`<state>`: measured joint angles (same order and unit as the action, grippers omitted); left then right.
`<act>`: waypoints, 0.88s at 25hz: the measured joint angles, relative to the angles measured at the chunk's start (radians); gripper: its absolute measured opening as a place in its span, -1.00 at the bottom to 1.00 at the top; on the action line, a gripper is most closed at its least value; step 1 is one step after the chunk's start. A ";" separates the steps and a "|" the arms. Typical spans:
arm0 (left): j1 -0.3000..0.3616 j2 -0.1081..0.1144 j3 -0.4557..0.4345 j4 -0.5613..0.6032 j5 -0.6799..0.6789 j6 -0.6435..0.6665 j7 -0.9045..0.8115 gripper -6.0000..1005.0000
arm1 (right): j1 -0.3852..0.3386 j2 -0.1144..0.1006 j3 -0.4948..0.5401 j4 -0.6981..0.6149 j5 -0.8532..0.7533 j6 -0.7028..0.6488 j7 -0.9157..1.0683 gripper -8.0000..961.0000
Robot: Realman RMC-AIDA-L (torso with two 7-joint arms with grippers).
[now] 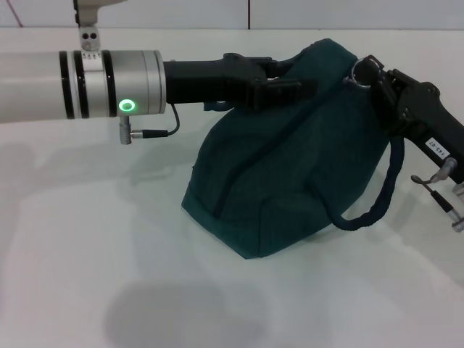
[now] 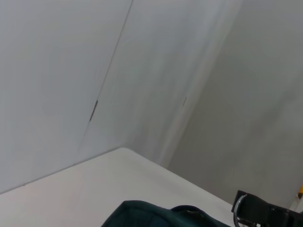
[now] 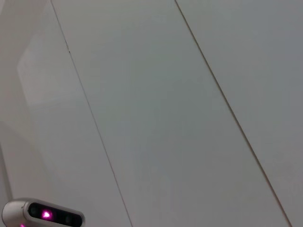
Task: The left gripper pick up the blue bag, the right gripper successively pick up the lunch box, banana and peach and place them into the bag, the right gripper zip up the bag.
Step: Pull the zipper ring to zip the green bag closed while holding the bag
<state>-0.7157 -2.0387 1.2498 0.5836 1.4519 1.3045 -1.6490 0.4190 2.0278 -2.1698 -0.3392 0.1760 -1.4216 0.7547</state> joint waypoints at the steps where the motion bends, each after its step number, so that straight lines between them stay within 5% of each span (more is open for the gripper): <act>1: 0.002 -0.003 -0.004 0.001 0.000 0.000 0.002 0.32 | -0.001 0.000 0.000 0.000 0.001 0.000 0.000 -0.93; 11: 0.017 -0.022 -0.019 -0.003 0.008 -0.011 0.028 -0.27 | -0.005 0.000 -0.012 0.000 -0.001 -0.010 0.000 -0.92; 15: 0.031 -0.023 -0.013 0.000 0.017 0.002 0.059 -0.73 | -0.008 0.000 -0.034 -0.005 0.000 -0.027 0.001 -0.92; 22: 0.079 -0.015 -0.018 0.010 0.025 0.108 0.158 -0.90 | -0.033 0.000 -0.026 0.005 0.035 -0.071 0.008 -0.92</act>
<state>-0.6363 -2.0541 1.2315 0.5935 1.4765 1.4129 -1.4912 0.3855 2.0279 -2.1957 -0.3337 0.2109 -1.4925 0.7623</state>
